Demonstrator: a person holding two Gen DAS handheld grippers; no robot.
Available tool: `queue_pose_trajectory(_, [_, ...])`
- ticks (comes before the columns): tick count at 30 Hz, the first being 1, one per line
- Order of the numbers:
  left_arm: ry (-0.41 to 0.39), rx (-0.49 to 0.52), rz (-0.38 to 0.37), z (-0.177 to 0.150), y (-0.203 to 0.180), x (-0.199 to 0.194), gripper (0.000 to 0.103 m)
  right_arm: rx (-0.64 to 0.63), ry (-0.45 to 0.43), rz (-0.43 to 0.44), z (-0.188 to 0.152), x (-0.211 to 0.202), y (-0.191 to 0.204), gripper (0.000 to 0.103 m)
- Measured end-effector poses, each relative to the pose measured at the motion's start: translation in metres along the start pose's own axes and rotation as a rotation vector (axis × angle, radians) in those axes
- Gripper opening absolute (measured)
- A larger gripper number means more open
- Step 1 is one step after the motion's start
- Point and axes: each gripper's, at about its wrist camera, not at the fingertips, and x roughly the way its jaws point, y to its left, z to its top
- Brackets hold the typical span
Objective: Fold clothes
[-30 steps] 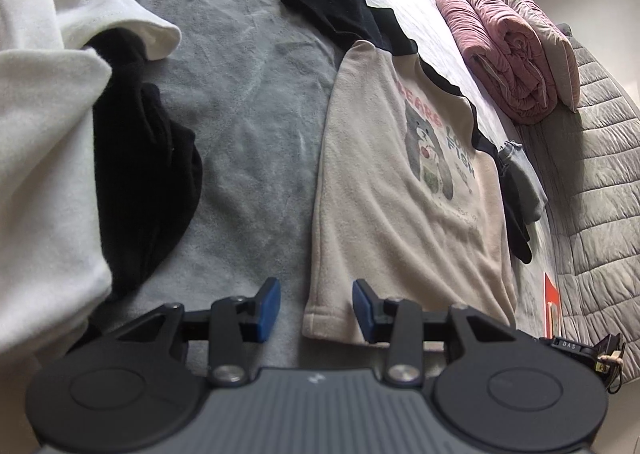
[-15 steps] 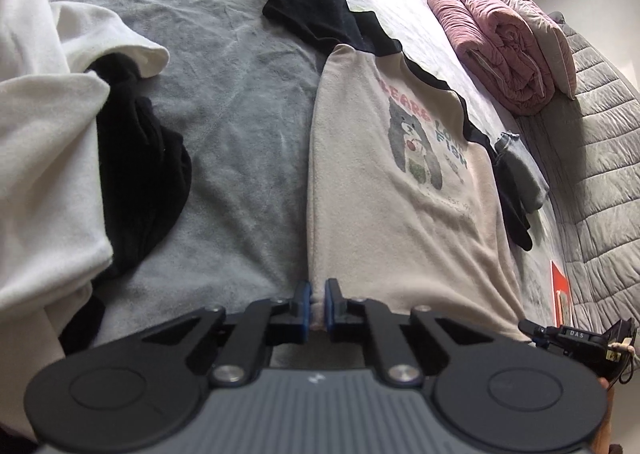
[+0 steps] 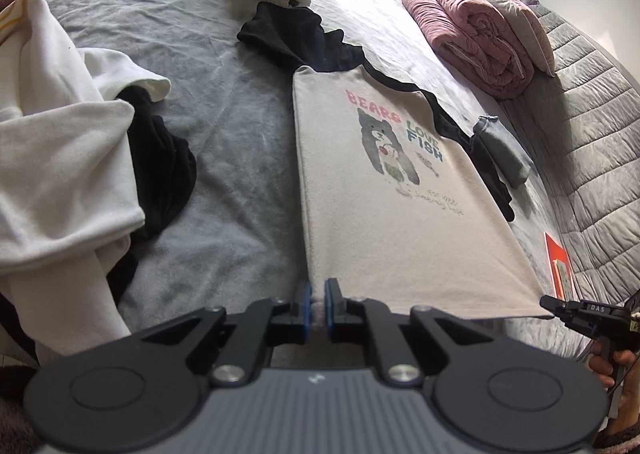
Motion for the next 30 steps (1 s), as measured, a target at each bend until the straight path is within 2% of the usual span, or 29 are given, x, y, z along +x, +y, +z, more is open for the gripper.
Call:
queue_pose_trajectory(7, [0.021,0.024,0.023,-0.019,0.004,-0.003,0.007,-0.058,0.031,-0.043,-0.019,-0.003,0.004,0.008])
queue_pose_trajectory(16, [0.079,0.064,0.129,-0.033,0.013,0.035,0.007,-0.155,0.103,-0.180,-0.037,0.034,0.007,0.008])
queue_pose_trajectory(24, [0.055,0.167,0.131,-0.036,0.007,0.036,0.011,-0.275,0.120,-0.263,-0.047,0.055,0.019,0.011])
queue_pose_trajectory(25, [0.051,0.173,0.125,-0.037,0.006,0.035,0.013,-0.294,0.120,-0.269,-0.048,0.055,0.021,0.013])
queue_pose_trajectory(27, [0.053,0.155,0.097,-0.034,0.008,0.032,0.026,-0.322,0.118,-0.284,-0.048,0.055,0.026,0.017])
queue_pose_trajectory(28, [0.058,0.145,0.079,-0.032,0.008,0.031,0.038,-0.338,0.116,-0.294,-0.047,0.054,0.028,0.026])
queue_pose_trajectory(29, [0.064,0.135,0.061,-0.030,0.009,0.030,0.047,-0.348,0.111,-0.298,-0.046,0.054,0.030,0.043])
queue_pose_trajectory(30, [0.065,0.140,0.060,-0.028,0.008,0.029,0.050,-0.357,0.106,-0.299,-0.044,0.055,0.032,0.050])
